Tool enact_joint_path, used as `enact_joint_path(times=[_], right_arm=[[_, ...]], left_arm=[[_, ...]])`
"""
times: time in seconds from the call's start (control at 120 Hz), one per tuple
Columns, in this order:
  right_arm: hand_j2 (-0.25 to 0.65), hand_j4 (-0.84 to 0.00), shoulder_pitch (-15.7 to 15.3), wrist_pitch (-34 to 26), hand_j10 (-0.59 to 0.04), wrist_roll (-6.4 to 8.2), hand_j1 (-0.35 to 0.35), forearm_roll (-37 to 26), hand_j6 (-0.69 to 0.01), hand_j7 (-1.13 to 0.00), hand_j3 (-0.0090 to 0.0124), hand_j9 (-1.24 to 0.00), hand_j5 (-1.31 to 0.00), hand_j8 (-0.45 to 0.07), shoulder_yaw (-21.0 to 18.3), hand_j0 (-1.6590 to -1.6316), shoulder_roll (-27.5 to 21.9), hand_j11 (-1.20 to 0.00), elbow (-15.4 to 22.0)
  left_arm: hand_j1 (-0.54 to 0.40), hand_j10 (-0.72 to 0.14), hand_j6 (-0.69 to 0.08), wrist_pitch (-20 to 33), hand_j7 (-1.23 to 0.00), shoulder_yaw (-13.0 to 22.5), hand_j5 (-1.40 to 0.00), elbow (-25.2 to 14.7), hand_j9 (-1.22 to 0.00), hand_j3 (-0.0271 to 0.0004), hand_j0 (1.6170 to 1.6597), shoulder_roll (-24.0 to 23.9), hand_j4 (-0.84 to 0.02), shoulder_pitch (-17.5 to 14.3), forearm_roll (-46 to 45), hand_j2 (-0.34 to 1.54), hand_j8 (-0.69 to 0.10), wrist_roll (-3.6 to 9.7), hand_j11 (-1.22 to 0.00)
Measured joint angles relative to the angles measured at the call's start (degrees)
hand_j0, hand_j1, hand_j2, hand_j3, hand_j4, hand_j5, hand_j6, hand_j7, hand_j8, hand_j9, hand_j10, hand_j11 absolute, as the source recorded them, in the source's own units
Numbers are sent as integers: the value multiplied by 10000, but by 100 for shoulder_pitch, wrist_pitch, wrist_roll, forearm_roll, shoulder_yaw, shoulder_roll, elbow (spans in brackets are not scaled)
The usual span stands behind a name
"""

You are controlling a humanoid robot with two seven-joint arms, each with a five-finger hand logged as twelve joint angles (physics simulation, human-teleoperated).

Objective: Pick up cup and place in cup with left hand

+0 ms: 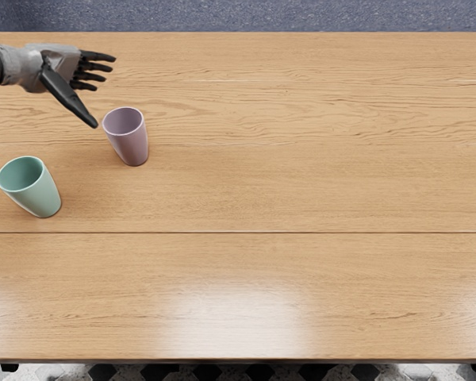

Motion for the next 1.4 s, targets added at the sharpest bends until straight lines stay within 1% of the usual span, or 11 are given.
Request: enact_joint_path(times=[0.1, 0.292, 0.433, 0.7, 0.783, 0.792, 0.833, 1.042, 1.208, 1.342, 1.4], right_arm=[[1, -3, 2, 0, -2, 0, -3491, 0, -5, 0, 0, 0, -1, -4, 0, -16581, 0, 0, 0], [1, -3, 0, -1, -3, 0, -3491, 0, -5, 0, 0, 0, -1, -4, 1, -16581, 0, 0, 0], [1, -4, 1, -2, -3, 0, -3491, 0, -6, 0, 0, 0, -1, -4, 1, -16581, 0, 0, 0], [1, -3, 2, -2, -1, 0, -3491, 0, -4, 0, 0, 0, -1, -3, 3, -16581, 0, 0, 0], [1, -4, 2, -1, -3, 0, -3491, 0, -6, 0, 0, 0, -1, -4, 2, -16581, 0, 0, 0], [1, -3, 2, -1, -2, 0, -3491, 0, -5, 0, 0, 0, -1, -4, 2, -16581, 0, 0, 0], [0, -4, 1, -2, -3, 0, -3491, 0, -6, 0, 0, 0, -1, -4, 0, -16581, 0, 0, 0], [1, -4, 0, 0, -3, 0, -3491, 0, -5, 0, 0, 0, -1, -4, 0, -16581, 0, 0, 0], [1, -4, 0, -2, -3, 0, -3491, 0, -6, 0, 0, 0, -1, -4, 2, -16581, 0, 0, 0], [1, -3, 1, -1, -3, 0, -3491, 0, -5, 0, 0, 0, -1, -4, 1, -16581, 0, 0, 0], [1, -3, 1, -1, -2, 0, -3491, 0, -5, 0, 0, 0, -1, -4, 2, -16581, 0, 0, 0]], left_arm=[[3298, -176, -185, 0, -216, 121, -217, -13, -216, 0, 16581, 1, -183, -221, 194, 38, -182, 75, -215], [3296, -180, -191, 0, -219, 850, -220, -59, -218, 0, 16581, -226, -188, -606, 308, 37, -188, 114, -217], [3291, -186, -198, 0, -223, 1237, -224, -70, -222, 0, 16581, -388, -194, -616, 351, 36, -194, 116, -221], [3291, -187, -198, 0, -225, 1367, -227, -73, -224, 0, 16581, -587, -194, -616, 691, 40, -195, 72, -224], [3287, 305, -205, 2, -231, 1374, -233, -69, -231, 0, 16581, -668, -201, -618, 835, 34, 84, 65, -224], [3286, 913, -228, 4, -202, 1374, -203, -68, -206, 0, 16581, -688, -223, -618, 858, 38, 685, 64, -224], [3288, 1369, -232, 5, -201, 1376, -203, -67, -204, 0, 16581, -725, -228, -616, 931, 36, 655, 59, -224], [3287, 392, -214, 50, -219, 1383, -220, -108, -219, 0, 16581, -670, -208, -830, 1068, 37, 108, 52, -225], [3287, 66, -209, 109, -224, 1396, -225, -150, -223, 0, 16581, -730, -203, -811, 1245, 37, -65, 51, -225], [3285, -60, -209, 633, -228, 1727, -230, -133, -228, 0, 16581, -944, -203, -862, 1528, 39, -132, 39, -228], [3284, -94, -210, 928, -230, 1915, -232, -113, -230, 0, 16581, -1073, -203, -861, 1664, 39, -151, -31, -230]])
